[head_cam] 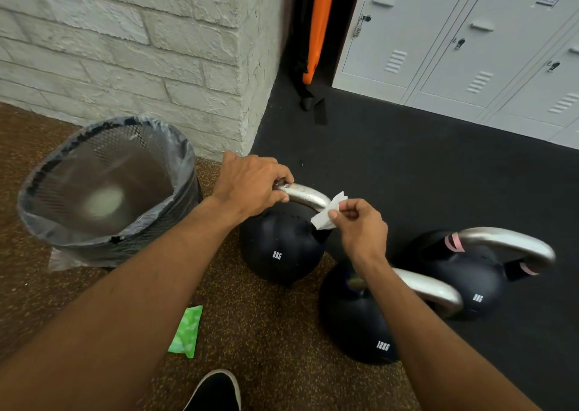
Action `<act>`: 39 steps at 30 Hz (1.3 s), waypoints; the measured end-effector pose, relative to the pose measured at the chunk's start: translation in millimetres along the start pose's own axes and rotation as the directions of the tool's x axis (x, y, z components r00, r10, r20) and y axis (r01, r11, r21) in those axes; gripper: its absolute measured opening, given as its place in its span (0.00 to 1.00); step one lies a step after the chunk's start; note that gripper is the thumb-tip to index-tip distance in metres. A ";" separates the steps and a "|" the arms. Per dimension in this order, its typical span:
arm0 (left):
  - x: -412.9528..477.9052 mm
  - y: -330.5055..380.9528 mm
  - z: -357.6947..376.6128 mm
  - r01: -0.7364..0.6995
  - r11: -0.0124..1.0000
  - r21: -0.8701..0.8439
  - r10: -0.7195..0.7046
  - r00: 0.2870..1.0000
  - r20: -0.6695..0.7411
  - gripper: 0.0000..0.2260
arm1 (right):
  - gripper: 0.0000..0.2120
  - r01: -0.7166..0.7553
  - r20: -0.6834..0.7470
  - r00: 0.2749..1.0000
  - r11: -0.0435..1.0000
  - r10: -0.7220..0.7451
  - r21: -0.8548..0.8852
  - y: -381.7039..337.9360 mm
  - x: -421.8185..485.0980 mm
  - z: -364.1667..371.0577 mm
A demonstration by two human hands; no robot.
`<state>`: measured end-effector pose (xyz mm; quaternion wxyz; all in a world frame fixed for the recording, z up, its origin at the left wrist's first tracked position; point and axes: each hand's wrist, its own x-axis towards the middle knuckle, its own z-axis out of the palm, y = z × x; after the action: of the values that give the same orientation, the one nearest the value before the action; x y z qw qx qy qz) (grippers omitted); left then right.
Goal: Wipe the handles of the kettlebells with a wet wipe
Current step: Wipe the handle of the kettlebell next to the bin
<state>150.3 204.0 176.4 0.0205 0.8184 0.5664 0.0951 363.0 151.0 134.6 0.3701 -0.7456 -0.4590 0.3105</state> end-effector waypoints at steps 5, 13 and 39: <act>0.4 -1.0 1.4 -0.006 1.000 -0.014 0.006 1.000 0.003 0.18 | 0.05 0.161 -0.070 0.983 0.981 -0.169 -0.108 -3.7 -13.7 10.8; -7.6 4.0 4.5 0.009 0.999 0.036 -0.007 0.998 -0.066 0.17 | 0.04 0.248 -0.112 0.957 0.953 -0.269 -0.172 -13.0 -19.8 13.6; -7.7 4.0 5.7 0.037 0.999 -0.004 -0.037 0.998 -0.058 0.16 | 0.07 0.244 0.011 0.969 0.951 -0.247 -0.188 -11.9 -10.3 -1.8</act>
<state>152.4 195.8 170.3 0.0070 0.8046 0.5816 0.1195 355.1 144.6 146.8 0.3367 -0.7164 -0.5730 0.2125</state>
